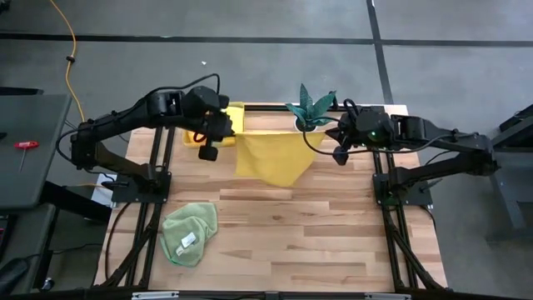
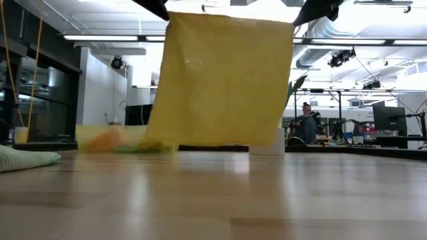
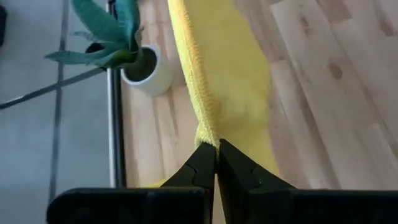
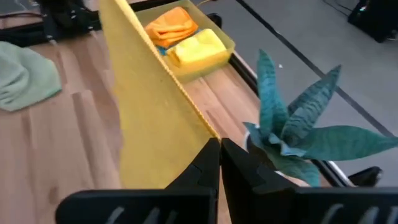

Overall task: Fold microfiber towels
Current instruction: Fold the yellow microfiber cloth

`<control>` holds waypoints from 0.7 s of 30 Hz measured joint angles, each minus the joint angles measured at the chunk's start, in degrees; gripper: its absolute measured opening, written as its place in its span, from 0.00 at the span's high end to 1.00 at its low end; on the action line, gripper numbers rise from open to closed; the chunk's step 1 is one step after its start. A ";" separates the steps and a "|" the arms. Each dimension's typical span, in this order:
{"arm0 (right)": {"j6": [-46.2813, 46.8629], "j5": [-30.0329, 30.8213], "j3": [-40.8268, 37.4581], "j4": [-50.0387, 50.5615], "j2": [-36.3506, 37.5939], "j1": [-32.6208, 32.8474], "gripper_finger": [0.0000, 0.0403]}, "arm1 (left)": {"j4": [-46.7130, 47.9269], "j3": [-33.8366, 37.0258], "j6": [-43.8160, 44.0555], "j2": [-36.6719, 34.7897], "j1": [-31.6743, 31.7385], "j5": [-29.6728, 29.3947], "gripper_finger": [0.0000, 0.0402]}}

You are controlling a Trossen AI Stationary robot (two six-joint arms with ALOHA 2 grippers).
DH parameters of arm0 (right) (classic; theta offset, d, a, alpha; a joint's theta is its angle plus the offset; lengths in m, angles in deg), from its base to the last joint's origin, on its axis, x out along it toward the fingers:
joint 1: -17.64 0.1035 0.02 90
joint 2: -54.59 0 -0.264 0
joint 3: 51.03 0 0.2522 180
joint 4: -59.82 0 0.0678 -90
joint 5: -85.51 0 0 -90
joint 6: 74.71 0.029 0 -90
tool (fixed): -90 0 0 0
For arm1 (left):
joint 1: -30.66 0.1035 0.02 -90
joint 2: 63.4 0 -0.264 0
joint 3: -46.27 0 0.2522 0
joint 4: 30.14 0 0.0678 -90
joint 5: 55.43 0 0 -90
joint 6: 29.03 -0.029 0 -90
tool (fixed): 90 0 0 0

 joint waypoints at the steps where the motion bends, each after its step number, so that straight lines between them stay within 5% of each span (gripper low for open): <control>1: -0.37 -0.01 0.00 -0.06 -0.06 -0.70 1.00 | -0.12 0.00 -0.63 0.31 0.61 -0.55 1.00; 12: -6.19 3.33 0.00 0.75 -0.36 -6.42 1.00 | -1.84 0.09 -7.60 5.67 7.05 -14.04 1.00; 21: 1.80 -4.11 0.00 2.04 -0.61 -0.85 1.00 | -1.35 0.04 1.37 5.52 2.32 -7.56 1.00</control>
